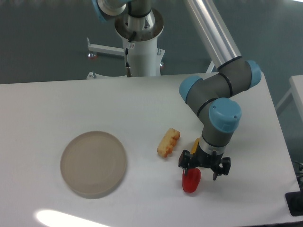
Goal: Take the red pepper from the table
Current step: 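Close the gripper around the red bell pepper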
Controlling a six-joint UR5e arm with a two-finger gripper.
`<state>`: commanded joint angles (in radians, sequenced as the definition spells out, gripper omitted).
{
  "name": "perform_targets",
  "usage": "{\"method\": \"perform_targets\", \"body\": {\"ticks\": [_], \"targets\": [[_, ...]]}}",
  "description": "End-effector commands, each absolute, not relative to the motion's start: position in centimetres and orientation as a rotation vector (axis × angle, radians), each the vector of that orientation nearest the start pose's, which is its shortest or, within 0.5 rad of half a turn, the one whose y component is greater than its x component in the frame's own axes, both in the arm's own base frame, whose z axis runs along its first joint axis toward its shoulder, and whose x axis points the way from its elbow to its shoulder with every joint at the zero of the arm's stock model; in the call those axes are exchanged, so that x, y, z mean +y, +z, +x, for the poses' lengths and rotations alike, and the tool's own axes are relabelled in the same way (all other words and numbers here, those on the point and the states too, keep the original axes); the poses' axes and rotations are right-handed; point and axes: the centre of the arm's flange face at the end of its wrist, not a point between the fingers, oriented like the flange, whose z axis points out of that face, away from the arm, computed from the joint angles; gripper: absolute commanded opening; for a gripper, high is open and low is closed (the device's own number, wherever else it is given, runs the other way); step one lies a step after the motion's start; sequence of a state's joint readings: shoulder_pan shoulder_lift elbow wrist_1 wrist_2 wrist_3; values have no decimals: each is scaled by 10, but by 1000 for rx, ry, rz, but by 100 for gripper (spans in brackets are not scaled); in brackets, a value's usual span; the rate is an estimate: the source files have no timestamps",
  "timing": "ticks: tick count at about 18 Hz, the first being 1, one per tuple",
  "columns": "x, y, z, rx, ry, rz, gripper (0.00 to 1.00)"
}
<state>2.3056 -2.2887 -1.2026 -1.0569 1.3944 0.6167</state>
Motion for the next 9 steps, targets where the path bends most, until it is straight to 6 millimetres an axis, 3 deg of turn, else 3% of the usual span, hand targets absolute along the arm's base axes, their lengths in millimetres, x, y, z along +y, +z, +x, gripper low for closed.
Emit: {"method": "perform_targets", "body": {"ticks": [9], "targets": [[674,248,-399,-131,8,-2908,100]]}}
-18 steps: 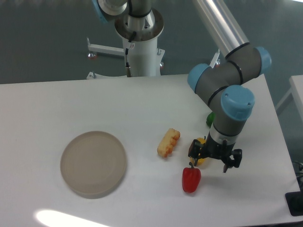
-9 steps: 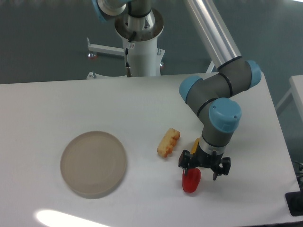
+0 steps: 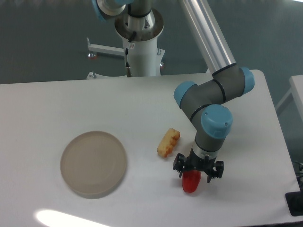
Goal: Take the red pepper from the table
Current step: 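Close the gripper around the red bell pepper, then lift the red bell pepper up off the table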
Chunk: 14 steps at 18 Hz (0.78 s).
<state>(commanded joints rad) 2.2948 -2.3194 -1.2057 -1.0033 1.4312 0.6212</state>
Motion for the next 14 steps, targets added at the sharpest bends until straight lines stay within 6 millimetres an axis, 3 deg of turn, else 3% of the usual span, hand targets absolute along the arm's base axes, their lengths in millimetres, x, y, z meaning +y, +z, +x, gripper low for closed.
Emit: {"method": "perform_targets", "body": {"ticks": [6,7,8,9,14], "targets": [[674,243,-398,-125,6,-2913,100],[675,242,-398,-123,12,-2915,96],[675,244,-398,-118,16,-2913,79],[675,244,-398,-118,16,-2912,73],[672,248,-397,-121,16,-2912,59]]}}
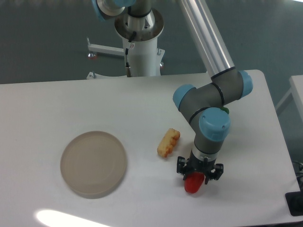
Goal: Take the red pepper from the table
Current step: 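Lift the red bell pepper up off the table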
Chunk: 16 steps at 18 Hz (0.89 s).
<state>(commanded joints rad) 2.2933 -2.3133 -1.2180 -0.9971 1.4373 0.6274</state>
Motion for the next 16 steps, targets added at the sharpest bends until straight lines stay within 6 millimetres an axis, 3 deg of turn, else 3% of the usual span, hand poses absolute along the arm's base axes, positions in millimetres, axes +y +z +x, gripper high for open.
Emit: {"method": "perform_targets", "body": {"ticks": [4,9,12,16], "targets": [[672,254,-397,-117,23,-2904,53],[672,286,-402,-35,78,-2872,52],[664,328,-409,35,153,-2827,52],[642,371,-422,277,254,-2790,52]]}}
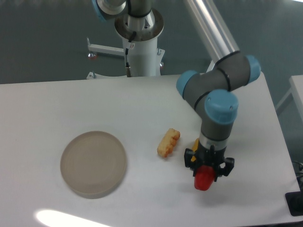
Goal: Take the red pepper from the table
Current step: 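Lift the red bell pepper up off the table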
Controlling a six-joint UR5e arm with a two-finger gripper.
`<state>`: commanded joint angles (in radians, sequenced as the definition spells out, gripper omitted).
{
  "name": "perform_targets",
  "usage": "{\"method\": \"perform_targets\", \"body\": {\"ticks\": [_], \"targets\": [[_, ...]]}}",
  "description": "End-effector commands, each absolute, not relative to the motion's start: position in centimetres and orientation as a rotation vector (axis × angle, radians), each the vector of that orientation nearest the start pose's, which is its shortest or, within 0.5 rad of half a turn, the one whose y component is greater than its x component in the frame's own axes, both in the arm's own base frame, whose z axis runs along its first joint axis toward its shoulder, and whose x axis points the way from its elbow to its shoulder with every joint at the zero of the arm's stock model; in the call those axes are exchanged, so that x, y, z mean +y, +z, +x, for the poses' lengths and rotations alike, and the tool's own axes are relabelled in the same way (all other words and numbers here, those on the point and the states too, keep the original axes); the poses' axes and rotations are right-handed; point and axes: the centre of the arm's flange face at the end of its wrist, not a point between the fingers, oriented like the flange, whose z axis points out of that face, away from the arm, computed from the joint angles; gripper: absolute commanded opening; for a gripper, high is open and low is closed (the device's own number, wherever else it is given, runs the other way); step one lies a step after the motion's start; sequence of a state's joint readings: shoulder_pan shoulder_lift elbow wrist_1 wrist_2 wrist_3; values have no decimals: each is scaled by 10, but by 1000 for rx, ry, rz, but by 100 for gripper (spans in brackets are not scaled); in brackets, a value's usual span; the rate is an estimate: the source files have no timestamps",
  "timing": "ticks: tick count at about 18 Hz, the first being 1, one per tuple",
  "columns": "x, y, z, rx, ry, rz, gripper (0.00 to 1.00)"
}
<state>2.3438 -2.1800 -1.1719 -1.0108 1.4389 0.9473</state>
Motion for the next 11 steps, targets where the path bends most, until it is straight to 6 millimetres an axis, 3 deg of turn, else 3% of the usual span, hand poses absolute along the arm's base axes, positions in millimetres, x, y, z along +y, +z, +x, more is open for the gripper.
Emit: {"method": "perform_targets", "body": {"ticks": [5,11], "targets": [[612,402,-442,454,340,-2763,52],[602,403,-451,525,371,-2778,52]]}}
